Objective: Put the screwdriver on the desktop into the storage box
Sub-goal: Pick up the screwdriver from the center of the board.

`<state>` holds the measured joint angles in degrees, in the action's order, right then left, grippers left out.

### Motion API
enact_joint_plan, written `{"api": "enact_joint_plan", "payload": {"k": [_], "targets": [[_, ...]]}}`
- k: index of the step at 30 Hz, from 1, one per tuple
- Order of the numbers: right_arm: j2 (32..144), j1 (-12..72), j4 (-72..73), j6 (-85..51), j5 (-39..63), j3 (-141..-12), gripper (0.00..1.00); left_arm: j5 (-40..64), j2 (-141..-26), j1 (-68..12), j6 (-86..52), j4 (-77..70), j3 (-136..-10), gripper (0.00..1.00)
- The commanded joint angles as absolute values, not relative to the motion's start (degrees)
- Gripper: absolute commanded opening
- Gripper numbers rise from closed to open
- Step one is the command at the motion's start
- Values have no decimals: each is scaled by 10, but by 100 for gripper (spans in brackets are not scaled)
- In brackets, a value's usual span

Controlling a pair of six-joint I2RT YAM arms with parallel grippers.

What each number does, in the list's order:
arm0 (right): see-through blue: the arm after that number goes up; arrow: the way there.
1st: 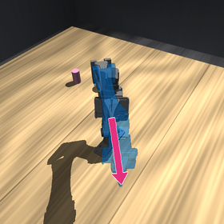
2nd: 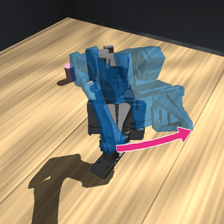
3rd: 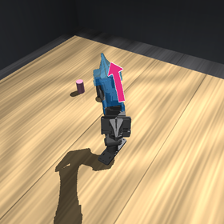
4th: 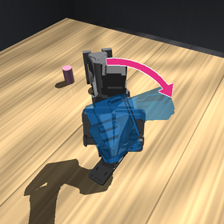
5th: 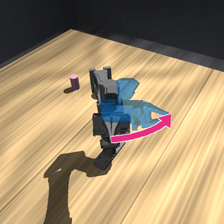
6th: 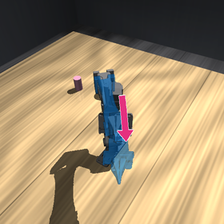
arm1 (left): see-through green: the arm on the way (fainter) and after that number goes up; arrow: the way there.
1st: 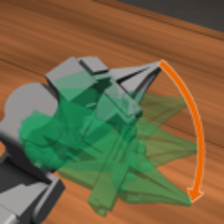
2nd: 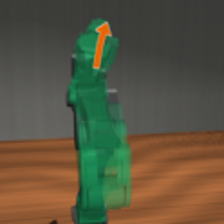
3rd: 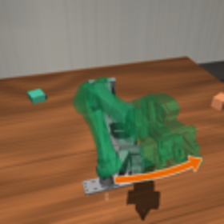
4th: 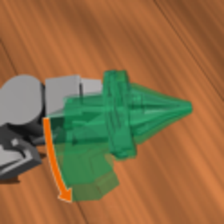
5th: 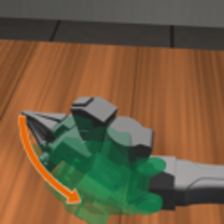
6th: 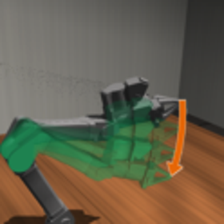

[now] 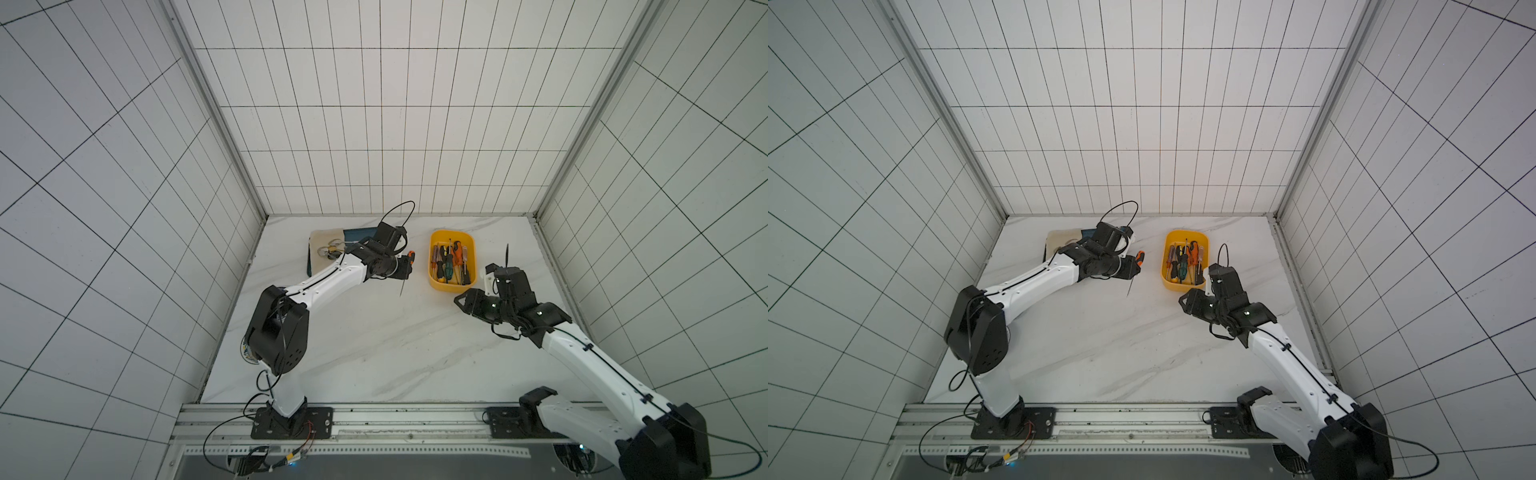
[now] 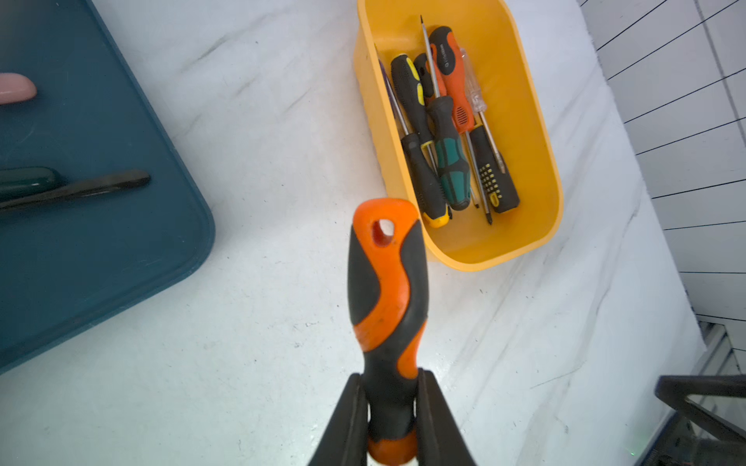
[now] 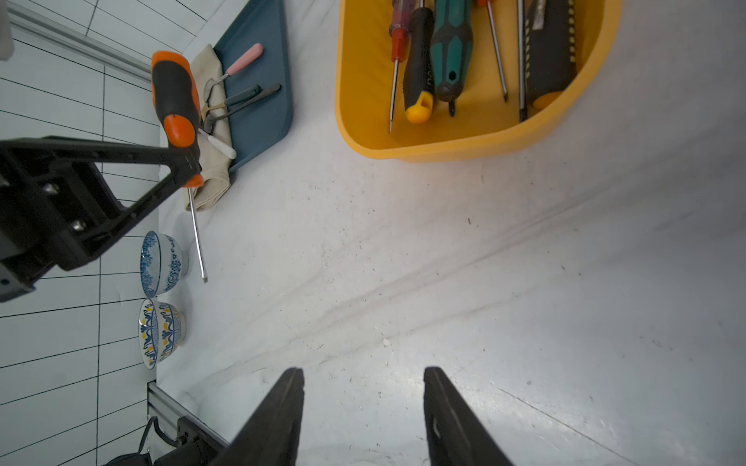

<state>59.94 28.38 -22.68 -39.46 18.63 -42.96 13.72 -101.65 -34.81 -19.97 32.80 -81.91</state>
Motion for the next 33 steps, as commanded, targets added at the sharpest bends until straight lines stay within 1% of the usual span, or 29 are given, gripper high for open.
{"api": "enact_joint_plan", "payload": {"k": [1,7,14,21,33], "targets": [[608,287,-179,-397,221,-461,51,178,-975,-349,-223,278,-780,0],[631,287,-118,-418,275,-474,51,224,-912,-352,-248,216,-700,0],[666,297,-56,-438,340,-486,52,260,-877,-369,-265,171,-660,0],[677,314,-23,-445,358,-491,52,284,-866,-391,-280,142,-644,0],[693,318,-13,-453,360,-502,51,302,-855,-413,-296,113,-636,0]]}}
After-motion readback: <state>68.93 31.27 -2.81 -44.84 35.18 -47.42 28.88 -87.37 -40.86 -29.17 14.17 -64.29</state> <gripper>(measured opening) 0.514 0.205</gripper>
